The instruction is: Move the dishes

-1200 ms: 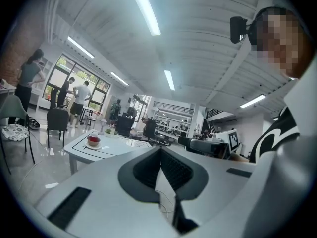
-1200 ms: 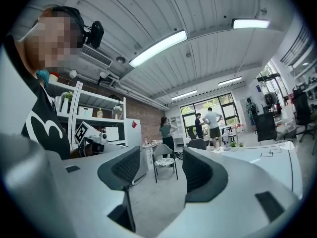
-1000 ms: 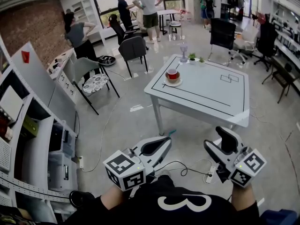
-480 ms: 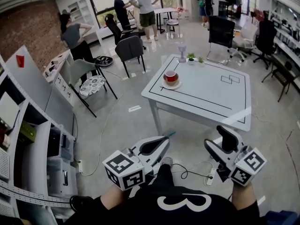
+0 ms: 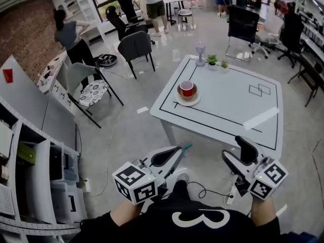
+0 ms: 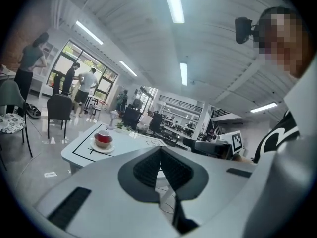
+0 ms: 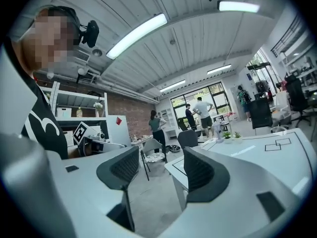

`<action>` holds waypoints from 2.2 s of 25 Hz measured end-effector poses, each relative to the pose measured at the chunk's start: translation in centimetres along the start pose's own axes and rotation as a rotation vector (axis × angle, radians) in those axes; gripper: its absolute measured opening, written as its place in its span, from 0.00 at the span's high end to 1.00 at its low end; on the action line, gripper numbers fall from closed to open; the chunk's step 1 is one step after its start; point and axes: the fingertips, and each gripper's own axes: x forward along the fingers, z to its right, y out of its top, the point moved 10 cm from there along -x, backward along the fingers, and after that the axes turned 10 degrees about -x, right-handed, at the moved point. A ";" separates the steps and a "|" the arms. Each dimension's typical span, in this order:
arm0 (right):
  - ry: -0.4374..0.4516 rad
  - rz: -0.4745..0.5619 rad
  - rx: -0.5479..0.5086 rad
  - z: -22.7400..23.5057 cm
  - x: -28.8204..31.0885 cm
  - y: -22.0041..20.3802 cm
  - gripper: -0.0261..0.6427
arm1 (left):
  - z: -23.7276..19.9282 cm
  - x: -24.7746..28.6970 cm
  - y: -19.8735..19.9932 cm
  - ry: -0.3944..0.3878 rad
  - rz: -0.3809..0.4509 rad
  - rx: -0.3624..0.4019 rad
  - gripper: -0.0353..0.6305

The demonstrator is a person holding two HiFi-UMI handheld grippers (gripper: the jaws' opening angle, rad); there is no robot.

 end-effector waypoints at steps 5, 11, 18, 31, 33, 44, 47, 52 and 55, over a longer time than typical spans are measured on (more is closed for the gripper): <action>-0.031 -0.034 0.043 5.2 6.0 0.0 0.55 | -6.4 4.9 3.7 -0.013 -0.043 -0.022 0.94; -0.062 -0.073 0.084 10.2 13.4 -0.2 0.55 | -14.5 9.2 7.6 -0.015 -0.070 -0.053 0.94; -0.078 -0.132 0.101 13.1 19.8 -0.6 0.56 | -20.7 12.1 10.0 -0.027 -0.096 -0.073 0.94; -0.056 -0.217 0.090 15.7 26.4 -1.4 0.58 | -25.2 11.4 10.6 0.049 -0.078 -0.101 0.94; -0.055 -0.236 0.087 16.3 27.4 -1.6 0.58 | -25.6 11.1 10.9 0.063 -0.068 -0.103 0.94; -0.043 -0.328 0.153 21.1 33.2 -4.5 0.60 | -28.5 10.4 11.7 0.175 -0.010 -0.166 0.94; -0.037 -0.366 0.169 22.3 34.6 -5.3 0.61 | -29.3 10.6 12.3 0.201 0.010 -0.195 0.94; -0.042 -0.418 0.213 24.0 36.2 -7.2 0.64 | -30.2 11.2 12.6 0.234 0.010 -0.210 0.94; -0.042 -0.434 0.248 24.5 36.9 -8.1 0.65 | -30.6 11.5 12.2 0.250 -0.001 -0.223 0.94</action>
